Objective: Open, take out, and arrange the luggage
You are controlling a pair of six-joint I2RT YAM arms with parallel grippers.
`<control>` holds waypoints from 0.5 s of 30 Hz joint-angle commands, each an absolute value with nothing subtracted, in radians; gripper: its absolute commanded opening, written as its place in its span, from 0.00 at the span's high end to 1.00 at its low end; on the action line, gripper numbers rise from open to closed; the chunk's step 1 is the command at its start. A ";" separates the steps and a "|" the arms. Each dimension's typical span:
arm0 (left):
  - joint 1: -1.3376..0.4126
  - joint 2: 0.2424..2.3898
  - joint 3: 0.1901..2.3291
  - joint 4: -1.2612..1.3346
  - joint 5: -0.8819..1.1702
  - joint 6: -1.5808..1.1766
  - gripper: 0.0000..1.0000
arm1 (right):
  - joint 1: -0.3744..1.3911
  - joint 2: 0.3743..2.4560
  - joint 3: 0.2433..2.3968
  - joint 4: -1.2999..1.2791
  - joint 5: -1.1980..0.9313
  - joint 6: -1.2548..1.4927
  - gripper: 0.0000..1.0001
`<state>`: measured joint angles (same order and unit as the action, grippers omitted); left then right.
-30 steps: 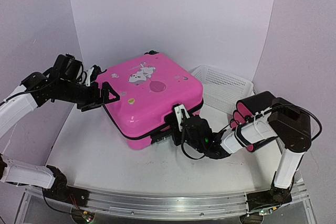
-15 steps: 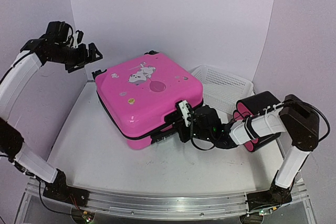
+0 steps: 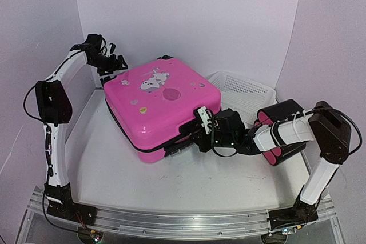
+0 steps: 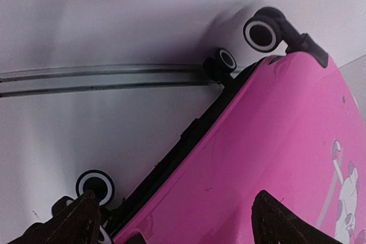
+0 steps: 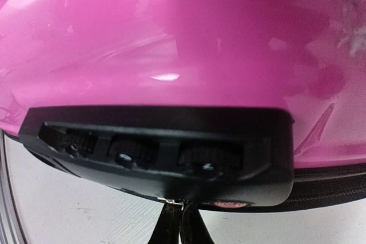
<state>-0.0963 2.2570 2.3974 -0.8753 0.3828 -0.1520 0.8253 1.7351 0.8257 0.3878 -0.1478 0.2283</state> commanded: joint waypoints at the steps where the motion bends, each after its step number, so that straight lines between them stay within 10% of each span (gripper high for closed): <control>1: -0.107 2.269 2.428 -0.877 0.470 -0.095 0.09 | 0.817 1.741 0.873 0.356 -0.089 0.251 1.00; 15: -0.125 1.869 1.682 -0.934 0.277 -0.178 0.18 | 0.799 1.740 0.904 0.303 -0.035 0.229 1.00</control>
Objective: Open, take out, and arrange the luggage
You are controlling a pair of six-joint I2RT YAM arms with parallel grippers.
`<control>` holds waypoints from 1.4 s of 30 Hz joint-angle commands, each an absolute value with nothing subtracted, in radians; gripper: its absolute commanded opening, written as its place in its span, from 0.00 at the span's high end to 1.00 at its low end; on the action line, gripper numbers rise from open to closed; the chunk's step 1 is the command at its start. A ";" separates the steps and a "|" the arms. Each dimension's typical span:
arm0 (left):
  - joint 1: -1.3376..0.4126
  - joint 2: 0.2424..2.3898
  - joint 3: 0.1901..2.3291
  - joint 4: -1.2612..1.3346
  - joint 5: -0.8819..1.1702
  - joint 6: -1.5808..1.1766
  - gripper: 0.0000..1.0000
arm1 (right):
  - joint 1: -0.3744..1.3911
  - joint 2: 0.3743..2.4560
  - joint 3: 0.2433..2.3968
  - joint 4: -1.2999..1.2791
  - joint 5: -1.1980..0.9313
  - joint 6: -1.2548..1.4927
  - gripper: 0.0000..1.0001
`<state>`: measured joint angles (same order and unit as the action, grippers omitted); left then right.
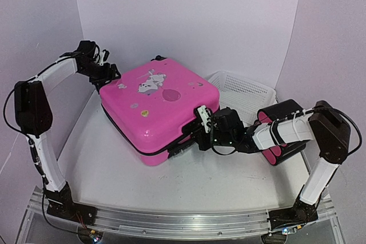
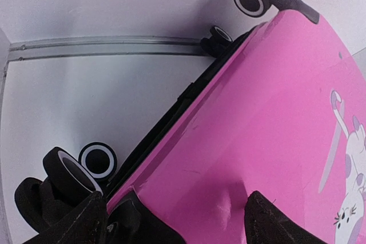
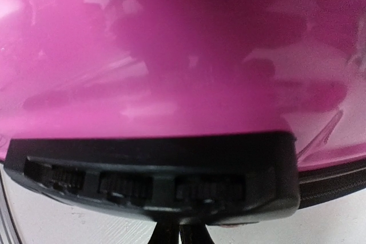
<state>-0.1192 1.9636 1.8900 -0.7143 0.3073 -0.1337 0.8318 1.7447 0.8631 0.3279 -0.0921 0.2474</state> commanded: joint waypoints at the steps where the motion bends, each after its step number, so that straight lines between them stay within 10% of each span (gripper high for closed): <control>1: -0.126 1.834 1.626 -0.934 0.276 -0.186 0.19 | 0.787 1.735 0.907 0.298 -0.049 0.219 1.00; 14: -0.267 1.180 1.035 -0.902 0.346 -0.362 0.13 | 0.617 1.902 1.222 0.077 -0.344 0.080 1.00; 42: -0.354 0.879 1.149 -0.980 0.130 -0.390 0.01 | 0.839 1.518 0.815 0.034 -0.160 0.261 1.00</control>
<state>-0.3298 0.9604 1.0145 -0.8326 0.1215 -0.4690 0.9024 1.4982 0.7567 0.0124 -0.0868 0.2386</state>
